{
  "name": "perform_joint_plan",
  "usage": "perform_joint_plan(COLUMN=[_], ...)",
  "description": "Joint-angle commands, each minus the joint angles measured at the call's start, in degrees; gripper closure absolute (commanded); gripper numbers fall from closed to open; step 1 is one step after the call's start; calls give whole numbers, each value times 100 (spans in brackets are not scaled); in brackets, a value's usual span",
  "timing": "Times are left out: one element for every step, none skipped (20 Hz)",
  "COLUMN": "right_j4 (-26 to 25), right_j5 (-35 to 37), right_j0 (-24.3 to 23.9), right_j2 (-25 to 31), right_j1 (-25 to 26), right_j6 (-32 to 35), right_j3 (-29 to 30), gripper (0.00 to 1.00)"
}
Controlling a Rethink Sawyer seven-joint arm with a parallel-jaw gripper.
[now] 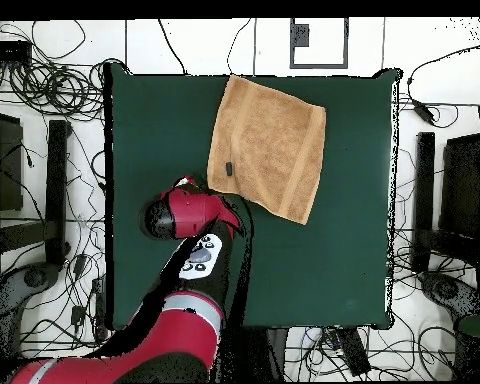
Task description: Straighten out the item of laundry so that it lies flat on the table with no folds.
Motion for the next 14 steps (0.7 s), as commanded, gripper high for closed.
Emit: perform_joint_plan(right_j4=[647,711,774,840,920,1032,1146,1229,1319,1379,1424,1456,1506,1514], right_j5=[-149,-161,-198,-224,-246,-254,-248,-223,-97,-20,57,135,270,375], right_j0=[117,100,60,14,-3,-17,8,59,236,247,264,278,282,341], right_j2=[935,1014,1114,1209,1282,1362,1392,1361,1168,1143,1111,1078,1046,942], right_j1=[372,338,300,264,234,204,190,190,222,220,210,190,157,143], right_j6=[1325,1301,1281,1268,1285,1329,1383,1403,1437,1402,1353,1292,1245,1182], right_j3=[1013,1080,1158,1232,1298,1369,1409,1409,1326,1314,1298,1285,1278,1224], gripper=[100,100,100,100,100,100,100,100,100,100,100,100,100,100])
